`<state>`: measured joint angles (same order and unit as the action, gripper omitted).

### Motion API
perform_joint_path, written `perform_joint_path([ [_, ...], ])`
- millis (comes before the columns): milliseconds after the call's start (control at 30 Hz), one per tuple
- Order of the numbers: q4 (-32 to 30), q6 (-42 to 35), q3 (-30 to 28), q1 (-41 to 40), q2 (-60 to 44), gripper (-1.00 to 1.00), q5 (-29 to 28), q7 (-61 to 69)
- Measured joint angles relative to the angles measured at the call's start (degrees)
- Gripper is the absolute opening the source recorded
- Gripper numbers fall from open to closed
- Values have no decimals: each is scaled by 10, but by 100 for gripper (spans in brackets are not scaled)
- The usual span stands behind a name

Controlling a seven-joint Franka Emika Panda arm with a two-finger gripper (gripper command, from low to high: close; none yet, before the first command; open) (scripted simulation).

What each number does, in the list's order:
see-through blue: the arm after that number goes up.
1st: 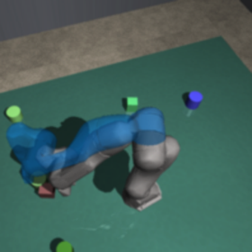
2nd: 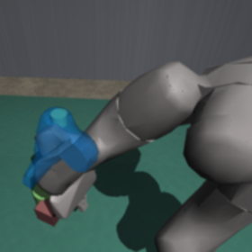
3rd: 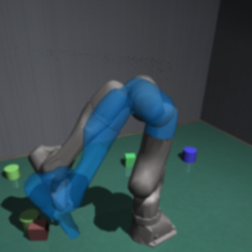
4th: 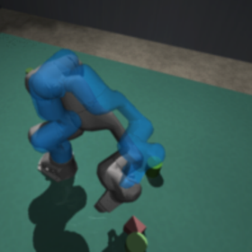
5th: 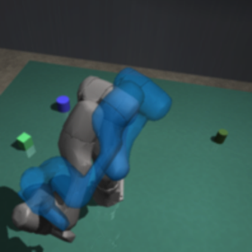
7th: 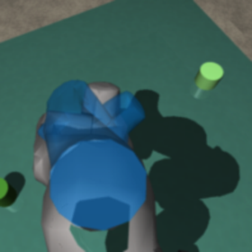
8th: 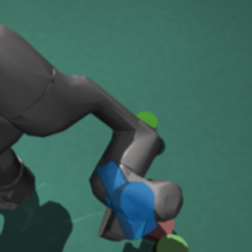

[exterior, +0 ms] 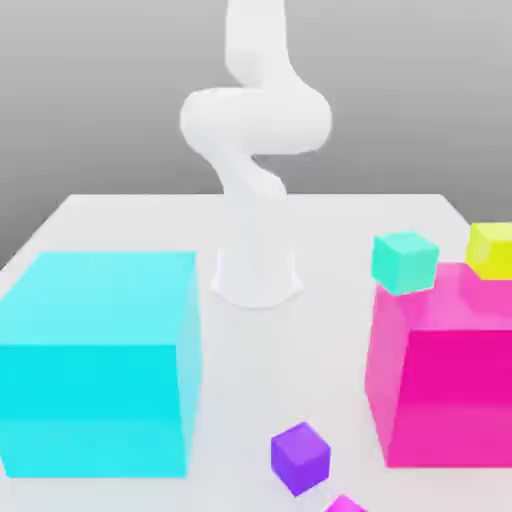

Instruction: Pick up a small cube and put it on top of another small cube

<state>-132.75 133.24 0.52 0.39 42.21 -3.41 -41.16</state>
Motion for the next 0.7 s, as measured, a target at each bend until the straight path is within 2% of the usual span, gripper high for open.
perform_joint_path([
  [367,-41,58,-11,28,-165,0,-126,227],
  [700,-80,117,-43,56,-309,0,-166,482],
])
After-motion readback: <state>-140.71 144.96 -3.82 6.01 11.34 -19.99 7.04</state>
